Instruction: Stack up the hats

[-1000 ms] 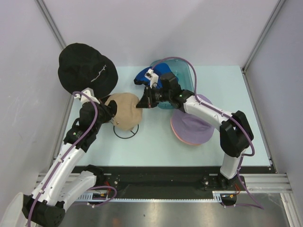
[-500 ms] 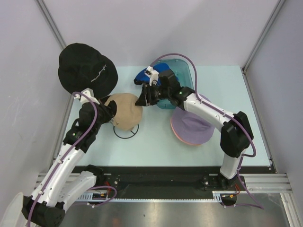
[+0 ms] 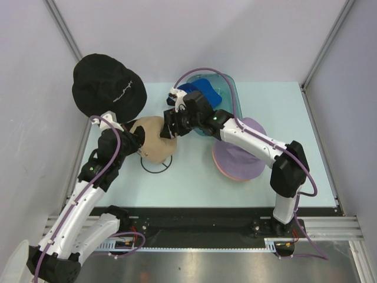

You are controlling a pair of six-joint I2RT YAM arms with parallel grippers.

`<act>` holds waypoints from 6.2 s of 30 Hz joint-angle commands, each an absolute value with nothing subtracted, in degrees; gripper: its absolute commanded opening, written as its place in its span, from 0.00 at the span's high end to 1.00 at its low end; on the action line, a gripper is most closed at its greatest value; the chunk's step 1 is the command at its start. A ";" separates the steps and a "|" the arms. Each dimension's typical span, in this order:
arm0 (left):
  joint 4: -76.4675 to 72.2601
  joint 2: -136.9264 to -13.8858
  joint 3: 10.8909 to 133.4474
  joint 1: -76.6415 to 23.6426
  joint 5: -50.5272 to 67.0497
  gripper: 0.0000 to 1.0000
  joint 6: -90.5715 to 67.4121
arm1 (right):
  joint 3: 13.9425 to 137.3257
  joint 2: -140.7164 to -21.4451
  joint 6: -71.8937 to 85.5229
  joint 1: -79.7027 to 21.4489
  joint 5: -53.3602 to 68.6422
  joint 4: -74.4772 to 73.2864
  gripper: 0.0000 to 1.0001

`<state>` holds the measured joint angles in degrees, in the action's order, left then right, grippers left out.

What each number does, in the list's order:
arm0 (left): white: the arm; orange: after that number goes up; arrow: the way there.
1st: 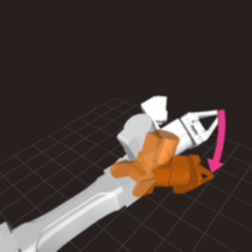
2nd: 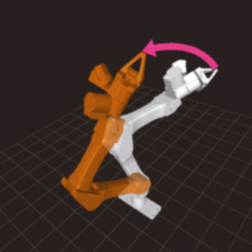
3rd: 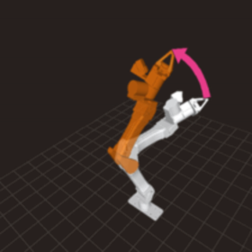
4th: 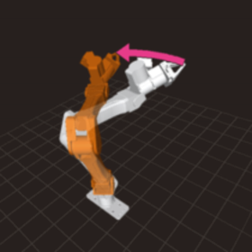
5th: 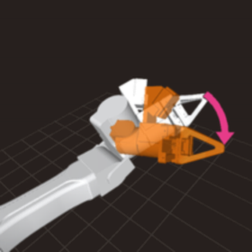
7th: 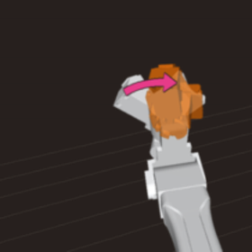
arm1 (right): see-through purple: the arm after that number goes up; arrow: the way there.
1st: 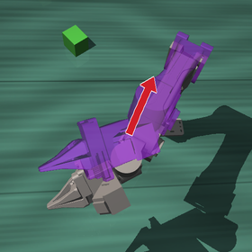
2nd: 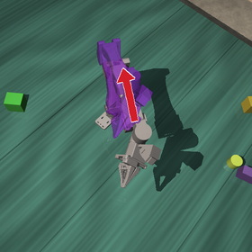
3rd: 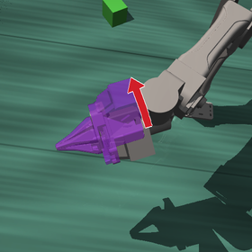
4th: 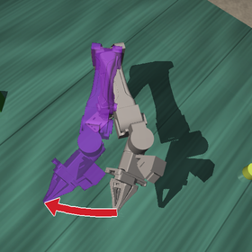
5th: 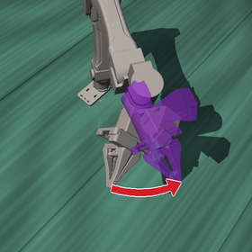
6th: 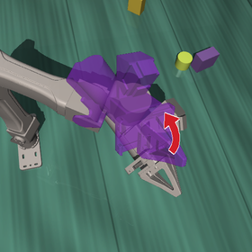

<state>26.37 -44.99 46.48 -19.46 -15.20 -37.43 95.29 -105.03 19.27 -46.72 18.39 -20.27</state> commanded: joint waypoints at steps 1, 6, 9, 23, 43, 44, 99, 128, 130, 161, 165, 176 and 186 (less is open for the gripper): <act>26.10 -43.77 46.23 -18.98 -14.33 1.00 -36.30 | 96.33 -107.31 17.49 -47.20 11.87 -23.03 0.35; 25.66 -44.30 46.06 -18.98 -13.19 1.00 -36.21 | 97.56 -109.60 16.79 -47.37 11.60 -21.62 0.46; 25.40 -44.47 45.97 -18.98 -12.66 1.00 -36.04 | 97.21 -109.60 16.26 -47.46 11.78 -20.13 0.59; 26.63 -43.24 45.70 -18.98 -14.50 1.00 -34.98 | 97.29 -104.68 15.03 -46.49 5.10 -21.53 1.00; 27.60 -38.76 43.95 -18.98 -17.40 1.00 -40.51 | 110.56 -104.59 9.85 -48.51 2.29 -29.36 1.00; 28.47 -38.59 43.77 -18.98 -18.01 1.00 -40.95 | 110.91 -104.68 9.50 -48.60 2.20 -29.53 1.00; 23.73 -38.76 18.89 -9.84 -8.97 1.00 -56.52 | 115.42 -105.57 1.50 -56.26 7.91 -29.62 0.39; 33.65 -32.96 28.65 -9.14 -12.66 0.46 -53.52 | 131.12 -127.94 21.35 -38.14 -21.79 -36.90 0.27; 34.71 -31.83 28.57 -9.14 -12.66 0.44 -53.79 | 134.03 -130.42 21.88 -38.32 -23.54 -37.18 0.27; 23.56 -38.31 28.92 -8.97 -10.55 0.56 -43.86 | 132.29 -133.78 18.55 -37.00 -25.23 -32.79 1.00; 18.12 -41.57 28.83 -8.88 -8.36 0.64 -41.58 | 126.13 -126.59 16.44 -36.48 -24.70 -29.10 1.00; 6.42 -51.41 28.39 -9.14 3.77 0.76 -32.88 | 115.32 -113.74 15.03 -35.86 -24.78 -25.14 1.00; 2.99 -55.37 31.90 -14.06 3.78 0.76 -30.85 | 113.30 -105.12 12.13 -37.08 -25.14 -24.88 1.00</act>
<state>4.95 -54.43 29.54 -11.20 1.89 -33.30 114.21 -111.66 14.28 -35.99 -23.62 -27.94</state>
